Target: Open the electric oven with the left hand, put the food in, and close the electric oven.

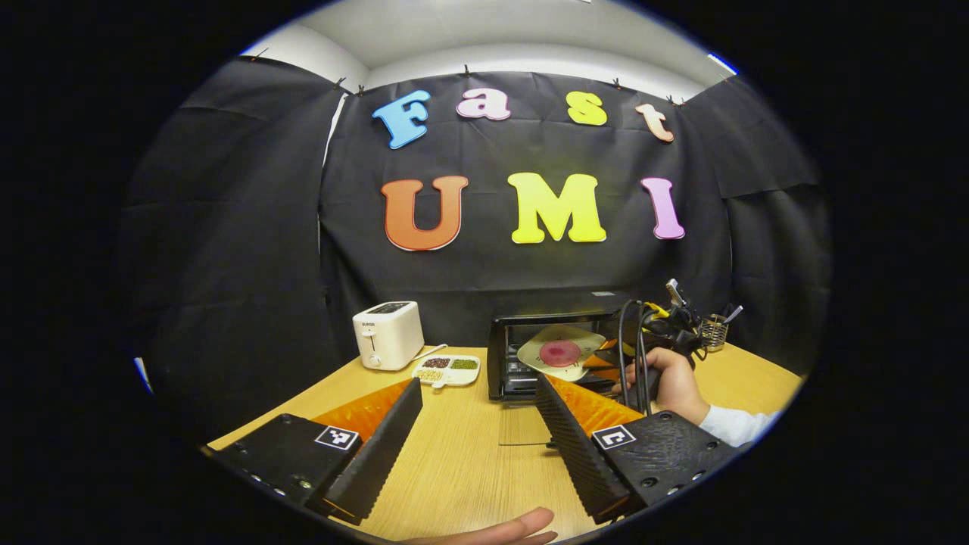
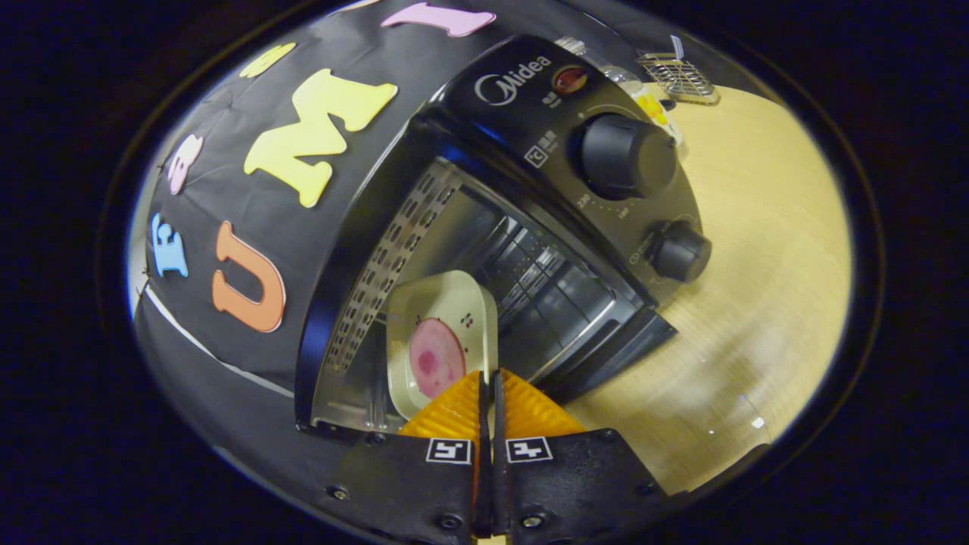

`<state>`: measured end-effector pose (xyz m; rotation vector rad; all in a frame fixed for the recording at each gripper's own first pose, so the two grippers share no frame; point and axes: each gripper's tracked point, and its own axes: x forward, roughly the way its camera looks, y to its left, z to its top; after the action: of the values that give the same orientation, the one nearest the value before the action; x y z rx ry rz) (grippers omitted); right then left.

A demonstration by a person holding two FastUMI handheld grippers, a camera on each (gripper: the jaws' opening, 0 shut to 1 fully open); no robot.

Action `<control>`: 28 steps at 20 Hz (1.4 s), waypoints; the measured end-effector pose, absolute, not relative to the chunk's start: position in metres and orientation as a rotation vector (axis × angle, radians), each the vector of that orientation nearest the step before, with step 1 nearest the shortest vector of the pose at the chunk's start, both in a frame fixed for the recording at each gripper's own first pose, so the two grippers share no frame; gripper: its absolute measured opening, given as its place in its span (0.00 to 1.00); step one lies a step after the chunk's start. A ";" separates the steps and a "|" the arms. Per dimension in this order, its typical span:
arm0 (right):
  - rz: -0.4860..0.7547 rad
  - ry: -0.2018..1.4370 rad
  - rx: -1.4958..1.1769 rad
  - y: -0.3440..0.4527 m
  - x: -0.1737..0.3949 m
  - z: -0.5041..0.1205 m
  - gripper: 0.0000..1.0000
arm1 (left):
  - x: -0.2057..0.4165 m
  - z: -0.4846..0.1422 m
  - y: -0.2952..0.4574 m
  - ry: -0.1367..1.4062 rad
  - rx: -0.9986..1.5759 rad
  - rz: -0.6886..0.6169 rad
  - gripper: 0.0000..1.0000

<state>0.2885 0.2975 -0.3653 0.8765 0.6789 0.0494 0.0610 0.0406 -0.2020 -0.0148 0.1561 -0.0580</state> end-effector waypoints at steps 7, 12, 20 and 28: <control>0.033 0.604 0.844 0.300 0.309 -0.371 0.06 | 0.065 -0.223 0.038 0.195 -0.023 -0.064 0.96; 0.015 0.569 0.798 0.290 0.314 -0.375 0.05 | 0.066 -0.229 0.040 0.212 -0.043 -0.056 0.96; 0.094 0.530 0.689 0.283 0.283 -0.359 0.12 | 0.062 -0.225 0.043 0.219 0.004 -0.022 0.96; 0.130 0.457 0.576 0.235 0.231 -0.319 0.43 | 0.056 -0.214 0.022 0.250 -0.014 -0.036 0.96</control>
<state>0.2313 0.2351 -0.3193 0.5759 0.4569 0.1302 0.0561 0.0223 -0.2145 -0.0138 0.2497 -0.0357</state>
